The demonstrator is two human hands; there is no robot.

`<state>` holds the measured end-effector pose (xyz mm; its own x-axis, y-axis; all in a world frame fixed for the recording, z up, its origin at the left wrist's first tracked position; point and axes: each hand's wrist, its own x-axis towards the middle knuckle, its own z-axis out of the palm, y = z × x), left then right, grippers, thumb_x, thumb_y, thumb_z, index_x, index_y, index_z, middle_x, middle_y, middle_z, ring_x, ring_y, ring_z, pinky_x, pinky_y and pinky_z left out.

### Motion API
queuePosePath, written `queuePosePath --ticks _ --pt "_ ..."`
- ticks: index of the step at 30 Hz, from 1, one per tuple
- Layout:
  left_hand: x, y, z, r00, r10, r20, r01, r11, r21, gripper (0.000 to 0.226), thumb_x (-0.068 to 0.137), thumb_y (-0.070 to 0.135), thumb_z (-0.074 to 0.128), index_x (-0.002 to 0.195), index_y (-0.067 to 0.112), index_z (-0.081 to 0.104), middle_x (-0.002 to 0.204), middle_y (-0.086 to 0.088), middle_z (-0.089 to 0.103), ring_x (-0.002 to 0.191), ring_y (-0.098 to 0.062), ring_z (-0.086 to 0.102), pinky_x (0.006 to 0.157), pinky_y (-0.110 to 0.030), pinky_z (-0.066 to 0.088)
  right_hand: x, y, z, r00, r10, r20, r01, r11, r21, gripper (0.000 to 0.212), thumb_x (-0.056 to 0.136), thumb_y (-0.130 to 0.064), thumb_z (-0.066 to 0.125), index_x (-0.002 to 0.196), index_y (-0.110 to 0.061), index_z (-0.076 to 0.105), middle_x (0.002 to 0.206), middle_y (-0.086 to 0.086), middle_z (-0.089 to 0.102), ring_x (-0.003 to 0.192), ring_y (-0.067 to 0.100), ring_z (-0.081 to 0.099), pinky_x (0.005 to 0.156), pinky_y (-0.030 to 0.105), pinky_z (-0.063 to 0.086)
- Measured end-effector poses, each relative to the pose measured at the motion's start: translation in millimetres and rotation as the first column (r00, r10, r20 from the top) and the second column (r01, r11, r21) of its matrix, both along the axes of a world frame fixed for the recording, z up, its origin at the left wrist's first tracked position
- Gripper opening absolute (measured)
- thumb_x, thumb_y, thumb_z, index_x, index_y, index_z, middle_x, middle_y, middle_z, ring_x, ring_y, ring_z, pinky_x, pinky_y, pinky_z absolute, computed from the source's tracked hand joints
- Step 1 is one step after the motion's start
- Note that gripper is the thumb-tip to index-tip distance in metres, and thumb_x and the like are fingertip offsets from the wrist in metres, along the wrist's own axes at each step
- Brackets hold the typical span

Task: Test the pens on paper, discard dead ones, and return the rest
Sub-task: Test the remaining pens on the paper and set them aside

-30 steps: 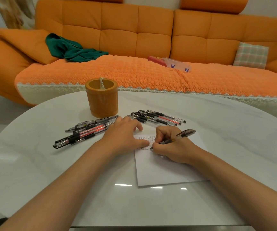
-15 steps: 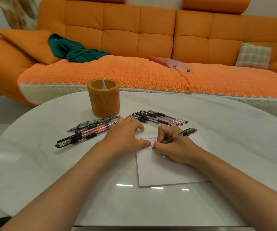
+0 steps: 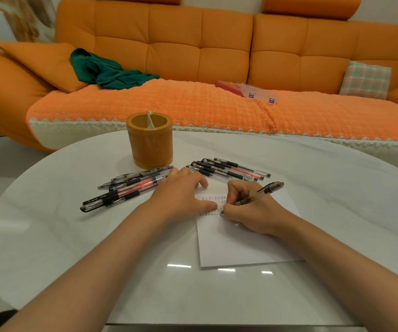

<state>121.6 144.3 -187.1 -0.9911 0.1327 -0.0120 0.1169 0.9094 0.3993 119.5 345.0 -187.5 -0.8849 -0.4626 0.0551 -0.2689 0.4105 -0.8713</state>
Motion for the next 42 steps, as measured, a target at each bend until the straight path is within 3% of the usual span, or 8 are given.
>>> queuePosePath --ticks 3,5,9,14,18,28,36,42 --pt "0.2 -1.0 -0.4 1.000 -0.001 0.003 0.001 1.000 0.006 0.056 0.075 0.069 0.069 0.121 0.042 0.054 0.115 0.012 0.048 0.117 -0.014 0.038 0.097 -0.039 0.043 -0.6 2.6 3.7 0.992 -0.090 0.091 0.102 0.984 -0.144 0.015 0.086 -0.003 0.064 0.074 -0.010 0.056 0.056 0.006 0.054 0.047 0.018 0.046 0.048 0.028 0.037" --pt "0.0 -1.1 0.2 1.000 -0.003 0.004 0.003 1.000 0.012 0.056 0.075 0.069 0.069 0.121 0.041 0.054 0.115 0.012 0.048 0.117 -0.014 0.038 0.098 -0.040 0.043 -0.7 4.1 5.6 0.987 -0.094 0.128 0.116 0.977 -0.179 0.010 0.088 -0.007 0.066 0.080 -0.006 0.059 0.057 0.010 0.058 0.047 0.022 0.048 0.047 0.029 0.040" --pt "-0.8 -1.0 1.7 1.000 -0.011 0.012 0.011 1.000 -0.002 0.057 0.076 0.069 0.069 0.123 0.041 0.053 0.117 0.012 0.049 0.117 -0.014 0.038 0.098 -0.041 0.044 0.4 4.3 5.7 0.990 -0.033 0.136 0.046 0.994 -0.097 0.007 0.082 0.002 0.066 0.079 -0.002 0.061 0.053 0.009 0.060 0.046 0.023 0.052 0.048 0.029 0.043" --pt "-0.9 -0.9 0.5 1.000 -0.006 0.007 0.007 1.000 -0.008 0.057 0.076 0.069 0.068 0.124 0.042 0.053 0.117 0.012 0.049 0.117 -0.014 0.039 0.098 -0.040 0.044 1.5 1.9 5.4 0.997 -0.018 0.070 0.017 1.000 0.012 0.016 0.083 -0.008 0.069 0.071 -0.006 0.058 0.053 0.005 0.061 0.048 0.017 0.055 0.048 0.026 0.042" --pt "-0.3 -0.8 1.0 1.000 -0.005 0.004 0.005 1.000 -0.010 0.057 0.076 0.069 0.068 0.123 0.041 0.053 0.117 0.011 0.049 0.117 -0.014 0.039 0.098 -0.041 0.044 1.9 1.0 5.1 1.000 -0.017 0.015 0.017 1.000 0.021 0.019 0.083 -0.004 0.068 0.070 -0.004 0.055 0.053 0.000 0.057 0.048 0.010 0.053 0.048 0.024 0.040" --pt "-0.5 0.7 0.3 1.000 0.002 0.010 -0.002 1.000 -0.011 0.056 0.076 0.069 0.068 0.123 0.042 0.053 0.117 0.012 0.048 0.118 -0.014 0.038 0.098 -0.040 0.043 2.8 1.3 4.8 1.000 -0.020 -0.018 0.021 0.999 0.031 0.020 0.083 0.000 0.067 0.071 0.003 0.051 0.056 0.005 0.054 0.048 0.010 0.051 0.048 0.020 0.039" --pt "0.3 0.5 1.3 1.000 0.004 0.010 -0.004 1.000 -0.013 0.056 0.076 0.068 0.068 0.124 0.041 0.053 0.120 0.011 0.048 0.119 -0.015 0.037 0.098 -0.040 0.042 2.0 2.7 3.4 1.000 0.011 -0.007 -0.011 0.999 0.045 0.019 0.082 0.000 0.067 0.071 0.003 0.052 0.058 0.007 0.056 0.054 0.016 0.052 0.052 0.028 0.040" --pt "0.4 0.0 1.4 1.000 0.001 0.009 -0.001 1.000 -0.006 0.056 0.077 0.068 0.068 0.123 0.041 0.053 0.119 0.011 0.049 0.119 -0.015 0.038 0.098 -0.041 0.043 2.7 1.8 4.1 1.000 0.009 -0.025 -0.007 0.999 0.044 0.018 0.082 -0.001 0.067 0.072 0.002 0.052 0.057 0.002 0.055 0.054 0.013 0.049 0.051 0.024 0.039"
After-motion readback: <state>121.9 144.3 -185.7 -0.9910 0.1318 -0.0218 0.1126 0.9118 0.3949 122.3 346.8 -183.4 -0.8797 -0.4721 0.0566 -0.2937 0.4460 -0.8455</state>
